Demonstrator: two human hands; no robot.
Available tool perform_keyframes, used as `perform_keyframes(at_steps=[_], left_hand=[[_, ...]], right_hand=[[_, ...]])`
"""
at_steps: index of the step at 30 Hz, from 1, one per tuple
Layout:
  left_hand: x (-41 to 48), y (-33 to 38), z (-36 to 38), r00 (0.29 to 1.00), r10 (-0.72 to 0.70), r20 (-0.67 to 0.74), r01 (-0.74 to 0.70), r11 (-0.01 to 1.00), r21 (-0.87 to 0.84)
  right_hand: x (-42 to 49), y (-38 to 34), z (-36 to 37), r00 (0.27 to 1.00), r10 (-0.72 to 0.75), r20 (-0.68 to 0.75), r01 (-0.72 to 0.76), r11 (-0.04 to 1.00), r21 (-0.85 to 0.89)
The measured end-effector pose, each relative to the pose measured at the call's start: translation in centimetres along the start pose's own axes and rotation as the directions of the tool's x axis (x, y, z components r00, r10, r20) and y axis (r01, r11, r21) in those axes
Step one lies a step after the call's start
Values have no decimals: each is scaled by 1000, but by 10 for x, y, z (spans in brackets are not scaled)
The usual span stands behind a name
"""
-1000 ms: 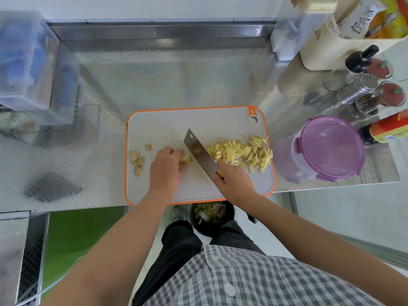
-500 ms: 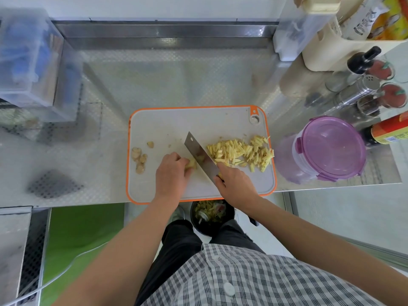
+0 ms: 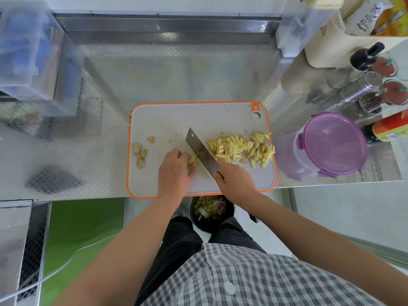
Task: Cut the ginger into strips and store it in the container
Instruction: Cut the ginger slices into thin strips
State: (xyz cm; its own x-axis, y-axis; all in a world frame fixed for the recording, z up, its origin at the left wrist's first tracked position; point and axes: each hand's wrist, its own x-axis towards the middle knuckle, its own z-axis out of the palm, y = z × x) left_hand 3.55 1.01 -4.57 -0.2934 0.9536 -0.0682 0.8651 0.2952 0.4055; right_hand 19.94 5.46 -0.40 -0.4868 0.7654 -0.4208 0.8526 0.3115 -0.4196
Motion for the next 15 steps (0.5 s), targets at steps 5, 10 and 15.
perform_keyframes(at_steps=[5, 10, 15], left_hand=[[3, 5, -1, 999, -49, 2, 49, 999, -19], [5, 6, 1, 980, -198, 27, 200, 977, -77], [18, 10, -1, 926, -360, 112, 374, 916, -143]], right_hand=[[-1, 2, 0, 1000, 11, -24, -11, 1000, 26], [-2, 4, 2, 1000, -3, -29, 4, 999, 37], [-1, 4, 2, 999, -5, -32, 6, 999, 45]])
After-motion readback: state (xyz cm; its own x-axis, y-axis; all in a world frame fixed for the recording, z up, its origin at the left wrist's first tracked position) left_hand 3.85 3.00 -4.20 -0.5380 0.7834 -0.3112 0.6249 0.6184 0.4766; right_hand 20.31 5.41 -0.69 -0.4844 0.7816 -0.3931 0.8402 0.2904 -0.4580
